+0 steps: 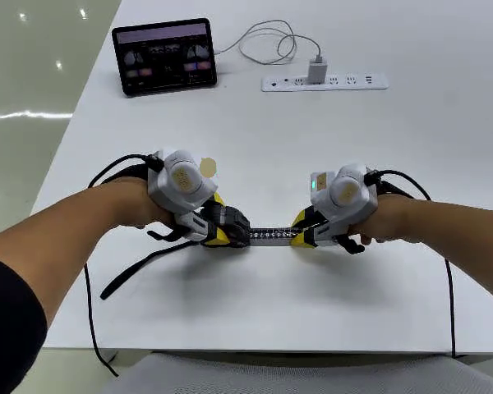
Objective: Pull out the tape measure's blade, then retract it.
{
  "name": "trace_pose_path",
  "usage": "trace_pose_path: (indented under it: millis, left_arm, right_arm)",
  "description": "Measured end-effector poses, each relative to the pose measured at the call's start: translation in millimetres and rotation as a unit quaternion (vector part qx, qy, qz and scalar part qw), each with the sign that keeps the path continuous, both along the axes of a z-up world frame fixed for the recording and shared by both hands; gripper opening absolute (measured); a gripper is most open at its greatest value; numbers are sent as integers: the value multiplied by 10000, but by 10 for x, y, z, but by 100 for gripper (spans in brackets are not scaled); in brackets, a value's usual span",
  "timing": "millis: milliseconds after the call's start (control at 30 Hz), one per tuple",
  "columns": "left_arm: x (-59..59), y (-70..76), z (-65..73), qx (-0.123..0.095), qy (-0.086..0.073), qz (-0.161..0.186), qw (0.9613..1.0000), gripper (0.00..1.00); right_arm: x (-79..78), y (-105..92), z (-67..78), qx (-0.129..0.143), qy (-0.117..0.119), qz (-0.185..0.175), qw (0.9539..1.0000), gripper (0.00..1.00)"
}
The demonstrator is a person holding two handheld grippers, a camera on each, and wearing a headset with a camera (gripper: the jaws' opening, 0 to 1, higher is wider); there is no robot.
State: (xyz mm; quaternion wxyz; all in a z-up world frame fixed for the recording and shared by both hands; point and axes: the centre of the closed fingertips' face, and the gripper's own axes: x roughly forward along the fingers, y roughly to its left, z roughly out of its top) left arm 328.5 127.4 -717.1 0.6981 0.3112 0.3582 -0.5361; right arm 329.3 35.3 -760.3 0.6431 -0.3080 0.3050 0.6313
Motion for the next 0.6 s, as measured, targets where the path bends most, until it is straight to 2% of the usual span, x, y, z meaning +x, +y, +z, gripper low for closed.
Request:
trace_pose_path:
  millis: [600]
  left_arm:
    - [-1, -2, -3, 3, 0, 1, 10000, 31]
  right_arm:
    - [-18, -88, -1, -7, -21, -50, 10000, 11]
